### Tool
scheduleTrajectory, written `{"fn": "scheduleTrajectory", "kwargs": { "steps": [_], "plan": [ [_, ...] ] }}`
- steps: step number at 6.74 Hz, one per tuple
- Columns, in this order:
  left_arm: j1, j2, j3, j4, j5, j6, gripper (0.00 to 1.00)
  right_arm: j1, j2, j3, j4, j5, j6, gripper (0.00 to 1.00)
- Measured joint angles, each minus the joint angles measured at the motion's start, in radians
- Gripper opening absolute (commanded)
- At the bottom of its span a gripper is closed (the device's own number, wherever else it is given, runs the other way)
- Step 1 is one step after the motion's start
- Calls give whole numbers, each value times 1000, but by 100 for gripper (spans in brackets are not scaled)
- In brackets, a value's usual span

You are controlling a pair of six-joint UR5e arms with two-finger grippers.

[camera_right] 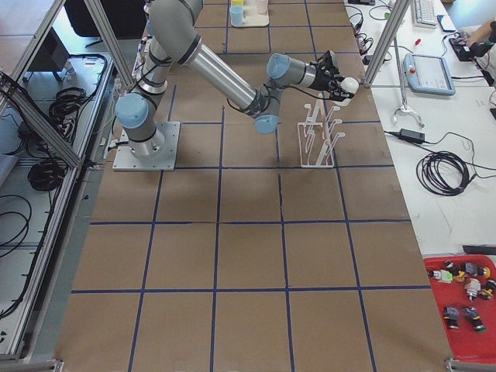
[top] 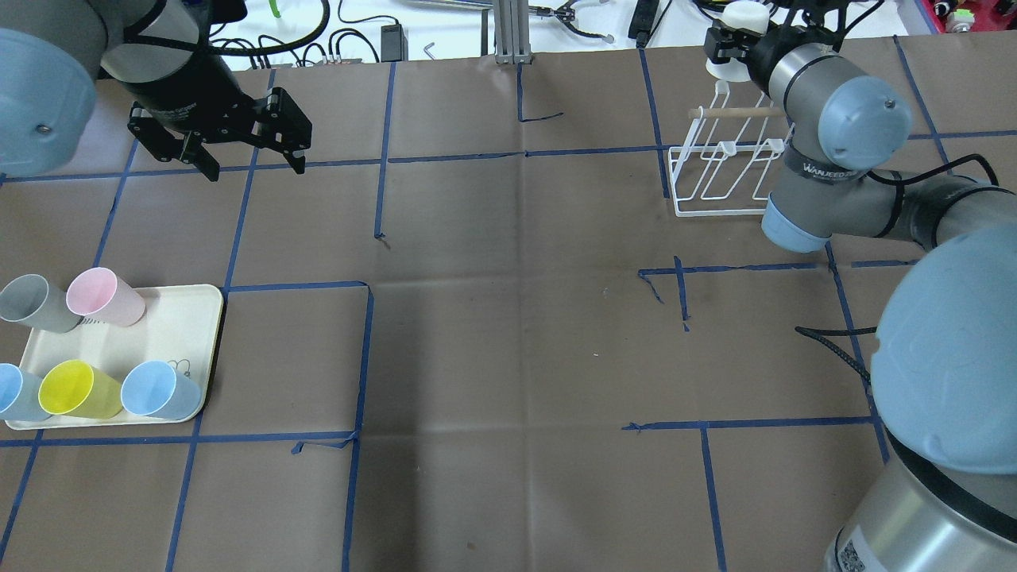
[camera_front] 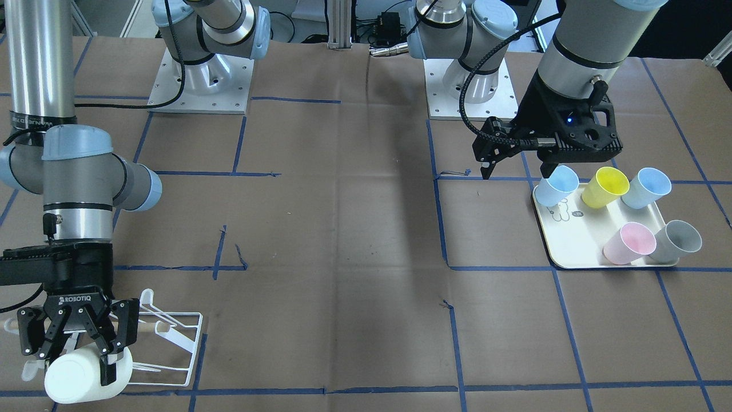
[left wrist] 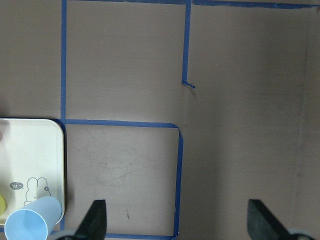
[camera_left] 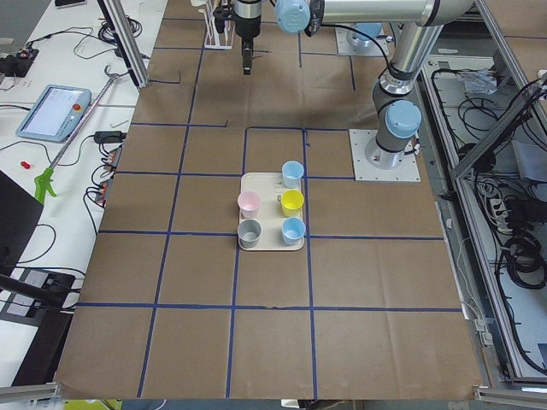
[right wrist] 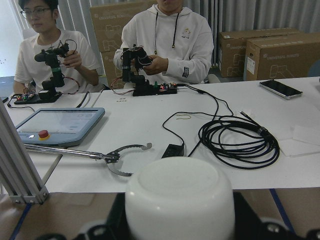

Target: Transfer IKEA cup to right arm and place on rack

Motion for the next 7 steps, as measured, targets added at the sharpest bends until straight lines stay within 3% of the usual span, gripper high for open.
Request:
{"fn": "scheduleTrajectory", "kwargs": {
  "steps": [2,3,4,7],
  "plan": [
    [3,16,-13,3,0,15,99,-1,14,19,-13,-10,1,23],
    [26,42,-37,0,5,64,99,-1,19,28,-15,-11,1,29],
    [90,81,-80,-2,8,147,99,0,22,36,-16,-12,3,96],
    [380,220,-287,2,8,424,99,2,21,44,-17,-9,14,100]
  ]
}}
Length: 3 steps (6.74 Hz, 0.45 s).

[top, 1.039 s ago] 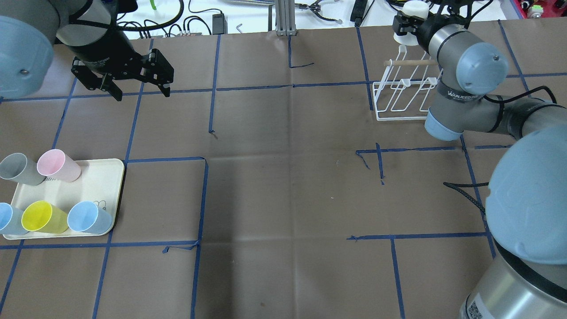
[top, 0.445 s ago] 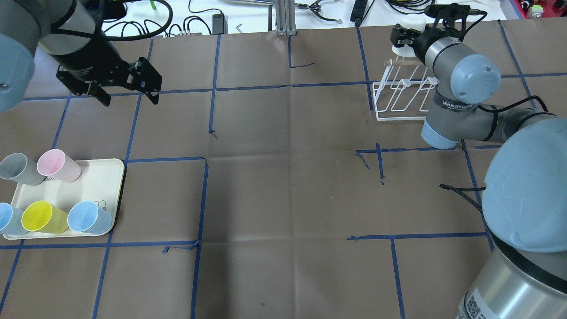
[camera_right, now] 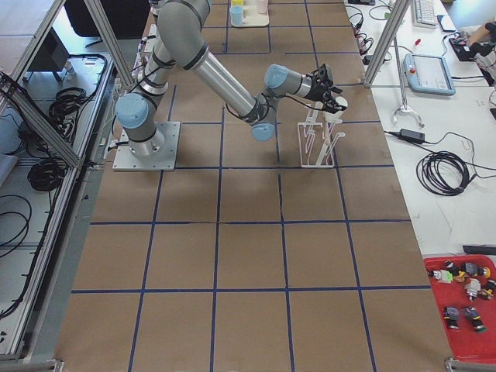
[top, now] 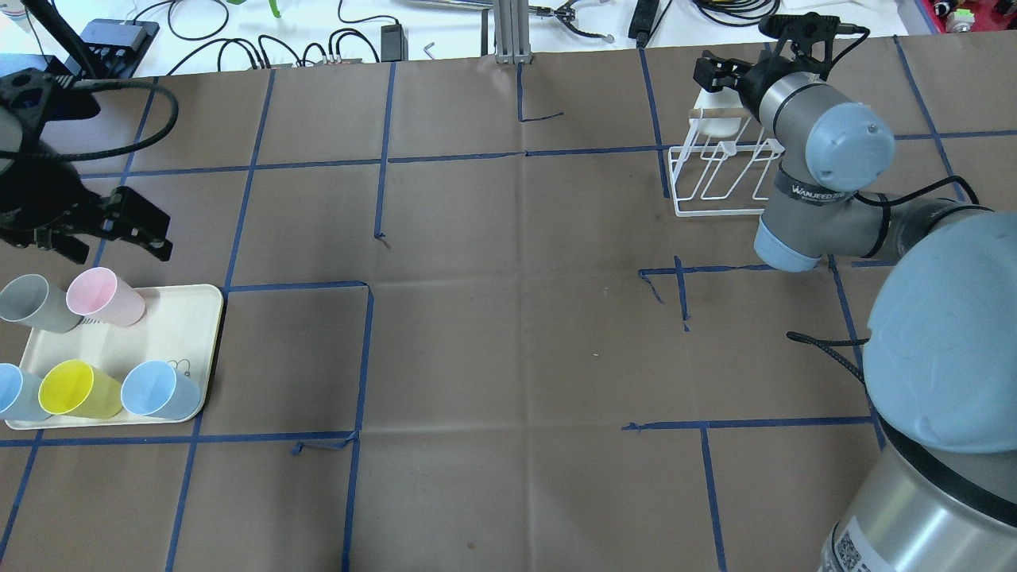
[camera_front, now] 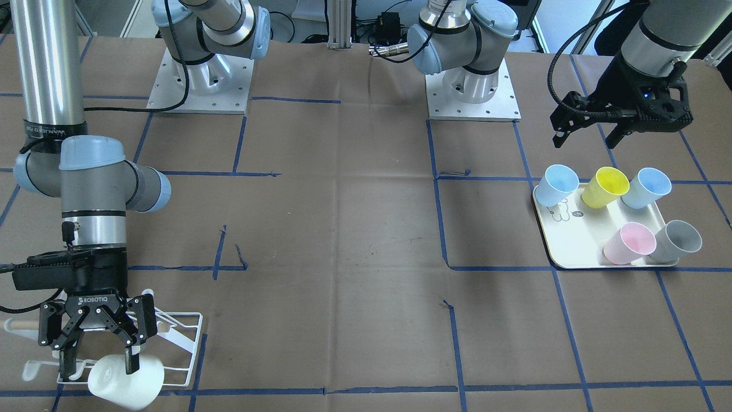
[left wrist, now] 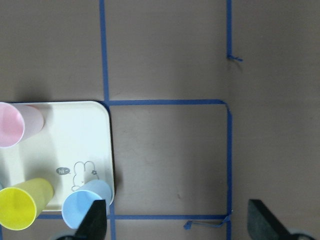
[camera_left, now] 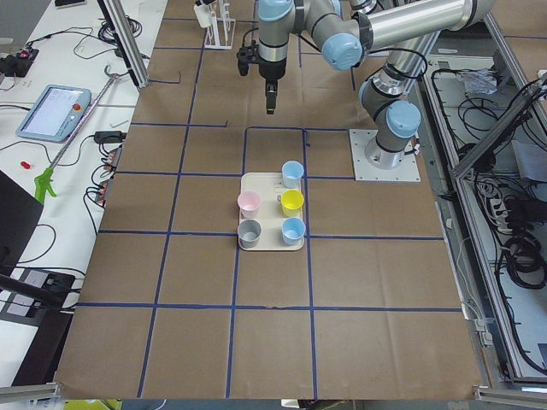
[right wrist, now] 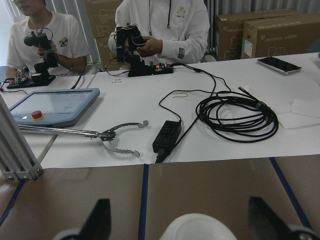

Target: Transfer IKEA cup to right arm and place on rack

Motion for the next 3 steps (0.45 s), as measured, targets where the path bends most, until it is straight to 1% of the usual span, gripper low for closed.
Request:
{"fn": "scheduleTrajectory", "kwargs": {
  "steps": [1,3],
  "plan": [
    [61,33,-56,10,0,57,99,1,-1,-1,1,0,1,100],
    [126,44,-108,36,-1,146,99,4,-8,-5,3,3,3,100]
  ]
}}
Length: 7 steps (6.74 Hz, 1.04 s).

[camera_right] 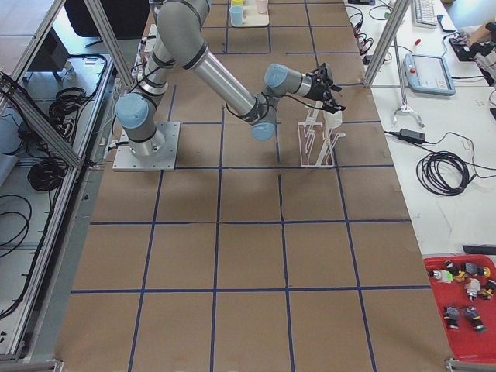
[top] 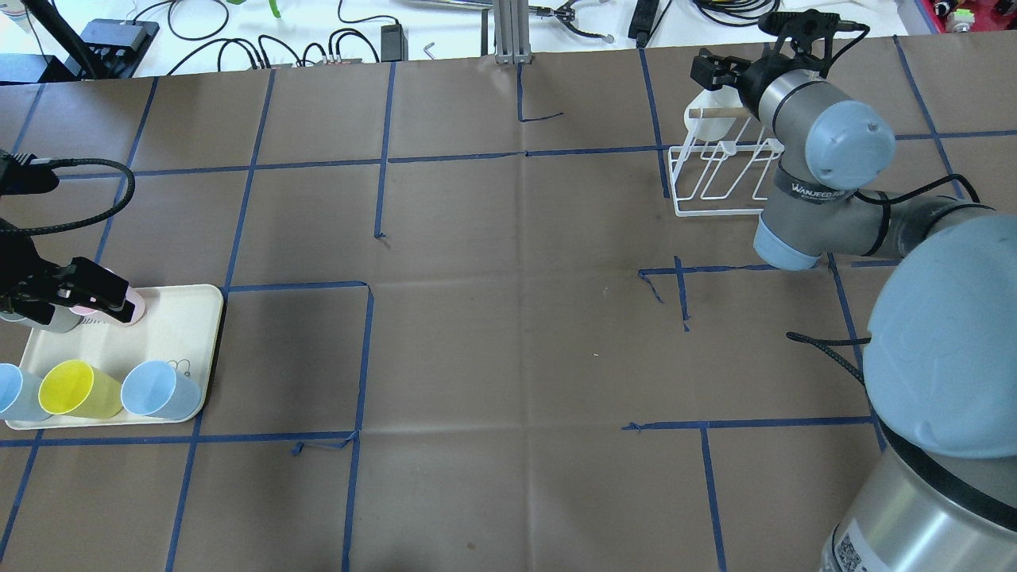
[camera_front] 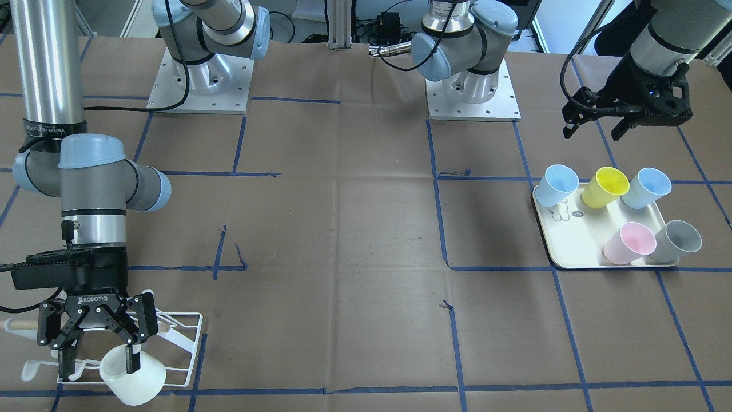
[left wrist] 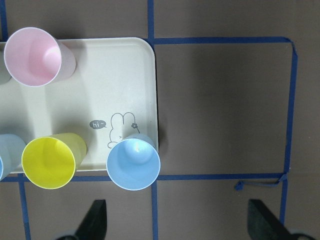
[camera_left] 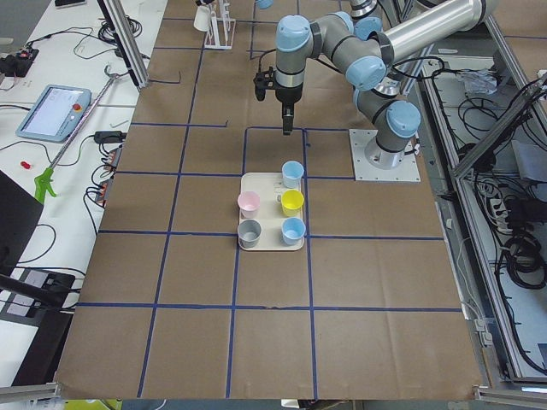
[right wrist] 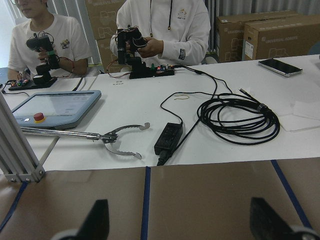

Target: Transfer IKEA cup to right arm and place on rack

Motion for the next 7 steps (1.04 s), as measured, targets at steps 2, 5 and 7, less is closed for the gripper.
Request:
{"fn": "scheduleTrajectory", "kwargs": {
  "steps": [2,5,7],
  "plan": [
    [26,-26,-118,157,0,26,99,7,-51,-5,5,8,6,100],
    [30,-82,-302,403,1,29,99,47,-224,21,68,10,109,100],
    [30,-134,-333,443,7,29,97,92,-348,92,98,10,230,100]
  ]
}}
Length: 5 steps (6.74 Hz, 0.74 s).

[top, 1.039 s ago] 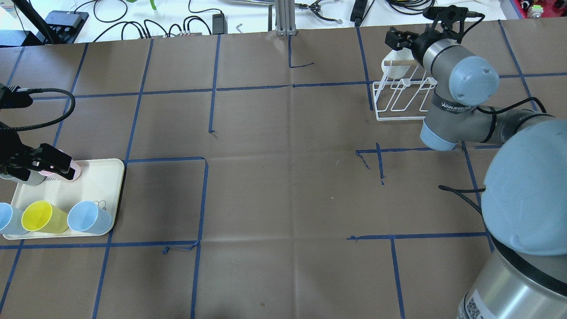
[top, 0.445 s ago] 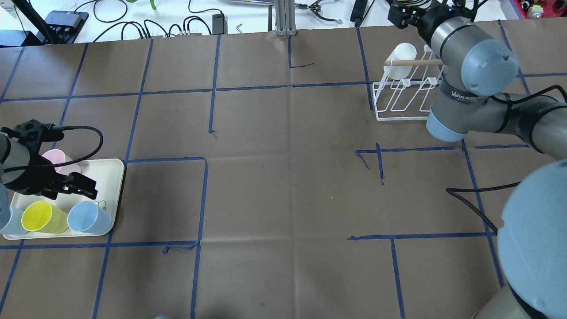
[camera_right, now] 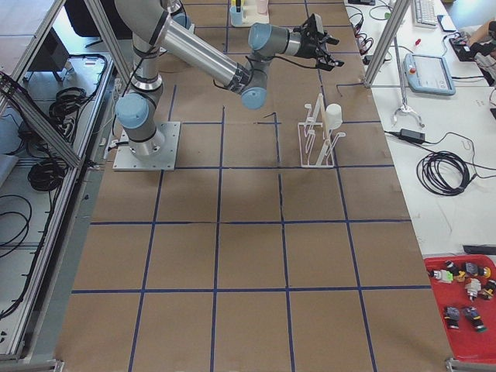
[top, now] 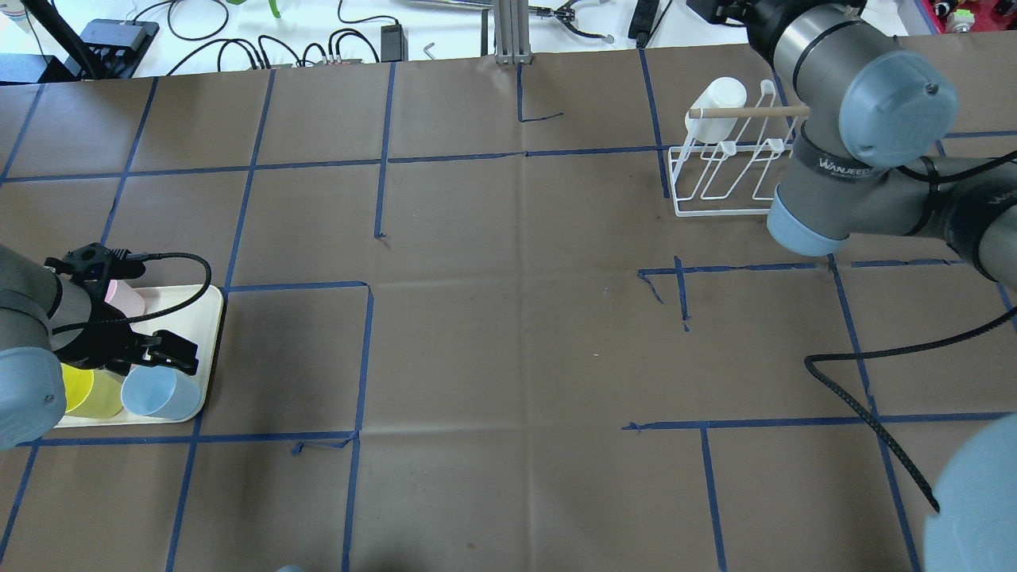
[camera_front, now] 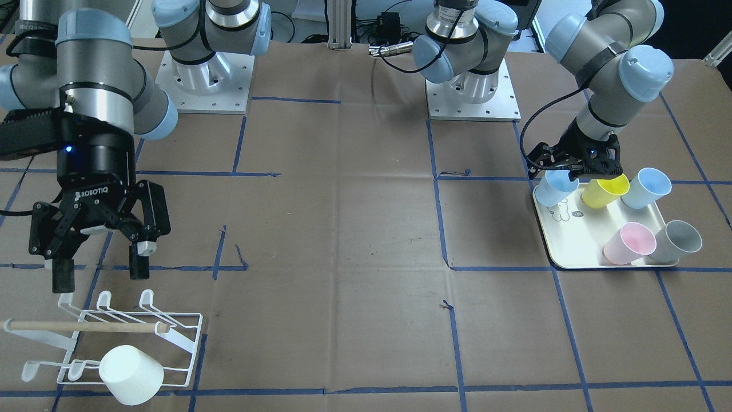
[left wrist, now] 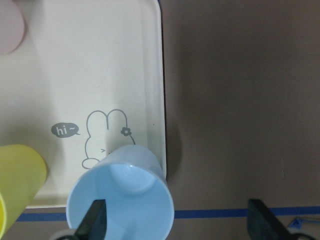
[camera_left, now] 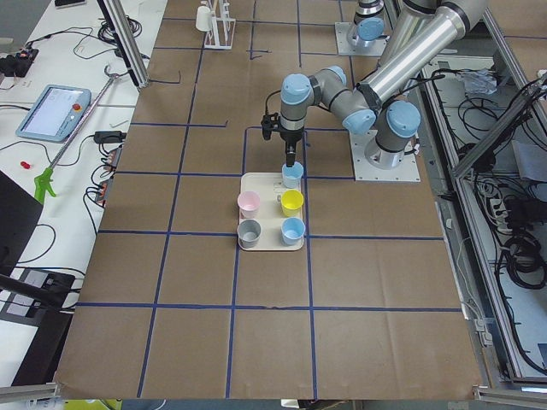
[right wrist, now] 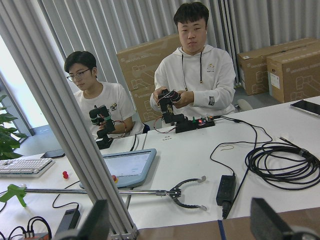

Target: Transfer IKEA cup to right arm and place on rack

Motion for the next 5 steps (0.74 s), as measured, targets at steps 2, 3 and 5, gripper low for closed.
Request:
{"fn": "scheduleTrajectory", "kwargs": {
  "steps": [2,3,5],
  "plan": [
    [1,-36,-4,16,50,-2,74,53,-78,80,2,1,173,100],
    [1,-41,-4,18,67,-5,53,82,-94,102,1,2,277,100],
    [0,-46,-4,18,73,-10,10,140,-109,120,-9,3,546,100]
  ]
}}
